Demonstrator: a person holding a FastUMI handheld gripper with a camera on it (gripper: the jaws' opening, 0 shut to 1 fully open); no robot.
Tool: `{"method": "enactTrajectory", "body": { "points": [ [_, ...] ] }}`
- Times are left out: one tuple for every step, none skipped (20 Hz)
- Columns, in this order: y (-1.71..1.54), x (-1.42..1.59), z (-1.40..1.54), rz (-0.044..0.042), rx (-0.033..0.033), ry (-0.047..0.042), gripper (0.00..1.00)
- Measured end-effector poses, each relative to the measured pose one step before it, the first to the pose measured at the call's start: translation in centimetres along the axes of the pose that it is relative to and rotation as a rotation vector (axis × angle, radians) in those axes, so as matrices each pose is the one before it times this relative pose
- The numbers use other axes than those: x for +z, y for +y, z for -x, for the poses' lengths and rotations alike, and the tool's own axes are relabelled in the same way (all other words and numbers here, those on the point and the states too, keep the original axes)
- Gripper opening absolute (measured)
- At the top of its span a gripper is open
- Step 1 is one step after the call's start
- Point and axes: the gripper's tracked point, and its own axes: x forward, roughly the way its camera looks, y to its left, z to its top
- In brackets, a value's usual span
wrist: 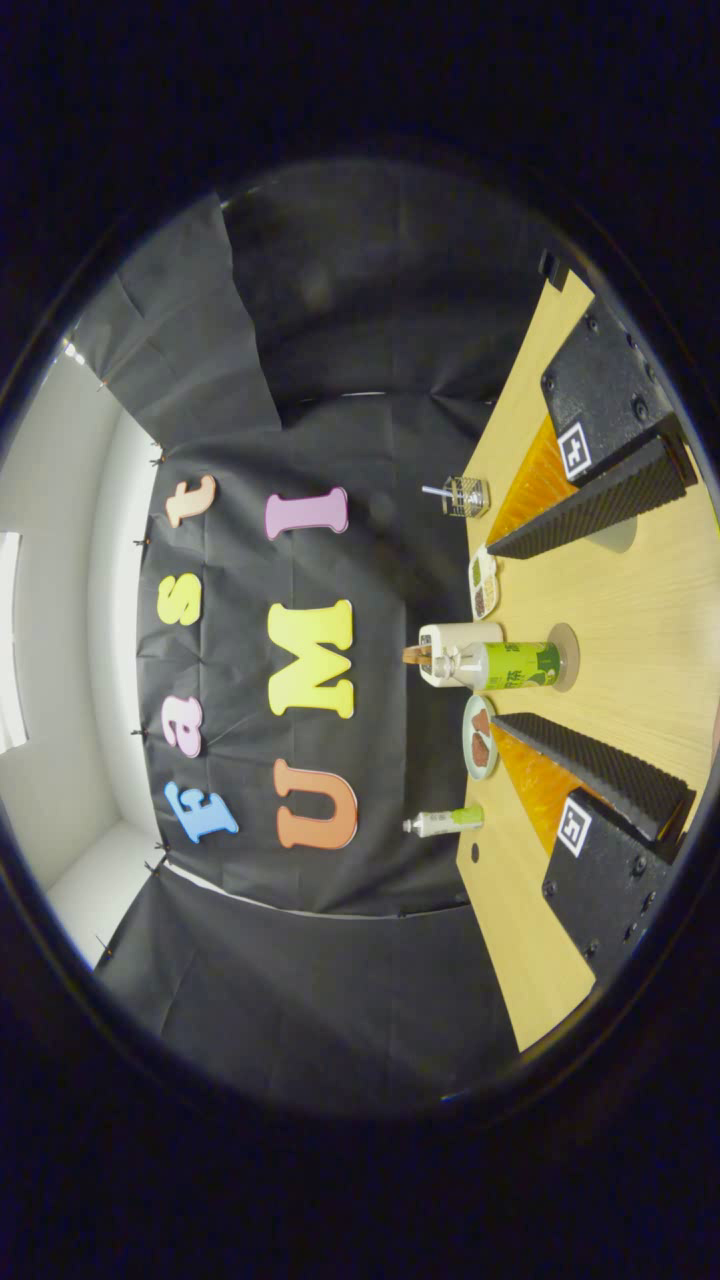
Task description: Take the bottle from table, then pour the juice into the cup, finally place the bottle on the coaster
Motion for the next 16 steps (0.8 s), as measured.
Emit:
{"method": "enactTrajectory", "body": {
  "points": [
    [-0.133, -0.404, 0.055, 0.00913, -0.00124, 0.00578, 1.0],
    [-0.067, -0.273, -0.047, 0.00804, -0.00033, 0.00378, 0.99],
    [0.03, -0.082, 0.004, 0.00394, 0.00009, 0.00137, 1.0],
    [0.14, -0.054, -0.026, -0.00019, 0.003, 0.00083, 1.0],
    [0.09, -0.025, -0.054, -0.00335, 0.00376, -0.00063, 1.0],
    [0.173, 0.003, -0.026, -0.00349, 0.00444, -0.00225, 1.0],
    [-0.043, -0.099, -0.094, -0.00008, -0.00031, 0.00036, 1.0],
    [-0.127, -0.06, -0.062, 0.00236, -0.00135, -0.00047, 1.0],
    [-0.132, -0.043, 0.014, 0.00134, -0.0032, -0.001, 1.0],
    [0.087, 0.053, -0.028, -0.00235, 0.00211, -0.00286, 1.0],
    [0.177, -0.109, -0.102, -0.00396, 0.00564, -0.00148, 1.0],
    [0.021, -0.124, -0.196, -0.00317, 0.00275, 0.00076, 1.0],
    [-0.194, -0.11, 0.028, 0.00001, 0.00056, -0.00019, 1.0],
    [-0.11, -0.041, 0.039, 0.0029, -0.00415, 0.00143, 1.0],
    [-0.238, -0.156, 0.019, 0.00244, -0.00384, 0.0018, 1.0],
    [-0.083, 0.055, 0.064, -0.00018, -0.00206, 0.00122, 1.0]
  ]
}}
